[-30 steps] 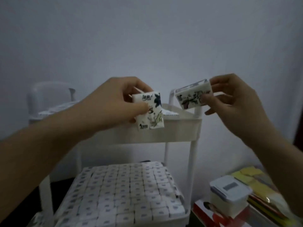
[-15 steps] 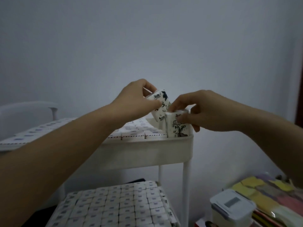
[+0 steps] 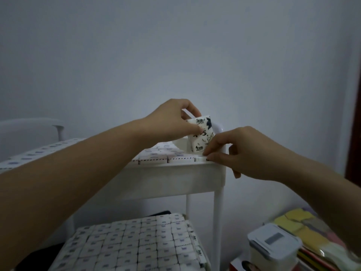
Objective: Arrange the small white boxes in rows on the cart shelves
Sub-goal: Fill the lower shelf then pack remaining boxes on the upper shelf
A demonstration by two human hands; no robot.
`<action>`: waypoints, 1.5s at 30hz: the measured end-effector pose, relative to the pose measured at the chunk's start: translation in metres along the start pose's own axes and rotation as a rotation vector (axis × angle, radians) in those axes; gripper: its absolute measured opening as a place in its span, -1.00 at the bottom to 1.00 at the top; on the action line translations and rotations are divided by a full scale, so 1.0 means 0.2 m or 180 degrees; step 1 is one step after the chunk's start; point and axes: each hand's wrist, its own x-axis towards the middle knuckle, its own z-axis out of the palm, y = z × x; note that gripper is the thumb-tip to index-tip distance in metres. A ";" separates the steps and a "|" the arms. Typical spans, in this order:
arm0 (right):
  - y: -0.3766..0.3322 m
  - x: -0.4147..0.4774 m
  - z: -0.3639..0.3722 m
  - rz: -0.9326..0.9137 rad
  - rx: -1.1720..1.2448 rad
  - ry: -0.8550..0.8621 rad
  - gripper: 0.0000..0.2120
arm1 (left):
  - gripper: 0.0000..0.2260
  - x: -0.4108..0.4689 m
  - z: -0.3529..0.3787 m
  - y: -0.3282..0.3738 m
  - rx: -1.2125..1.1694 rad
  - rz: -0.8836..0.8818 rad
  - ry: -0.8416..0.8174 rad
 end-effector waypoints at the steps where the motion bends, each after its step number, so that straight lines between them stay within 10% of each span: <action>1: -0.01 -0.01 0.00 -0.0006 -0.0224 0.0098 -0.90 | -0.77 0.00 0.00 0.00 0.0021 0.0015 0.0008; 18: 0.00 -0.16 0.03 0.0016 -0.0003 0.0591 -0.70 | -0.80 -0.12 0.05 -0.06 0.0919 0.0061 -0.0831; 26: -0.38 -0.30 0.30 -0.0516 0.0892 0.0845 -0.83 | -0.81 -0.69 -0.12 -0.09 0.0541 0.1159 0.0906; 36: -0.82 -0.50 1.23 -0.0555 0.0922 -0.1216 -0.83 | -0.81 -1.84 -0.15 -0.73 0.0656 -0.1237 0.0219; 45: -0.98 -0.64 1.59 -0.0101 0.0361 -0.1584 -0.59 | -0.78 -2.20 -0.22 -0.86 0.1040 -0.1430 -0.0493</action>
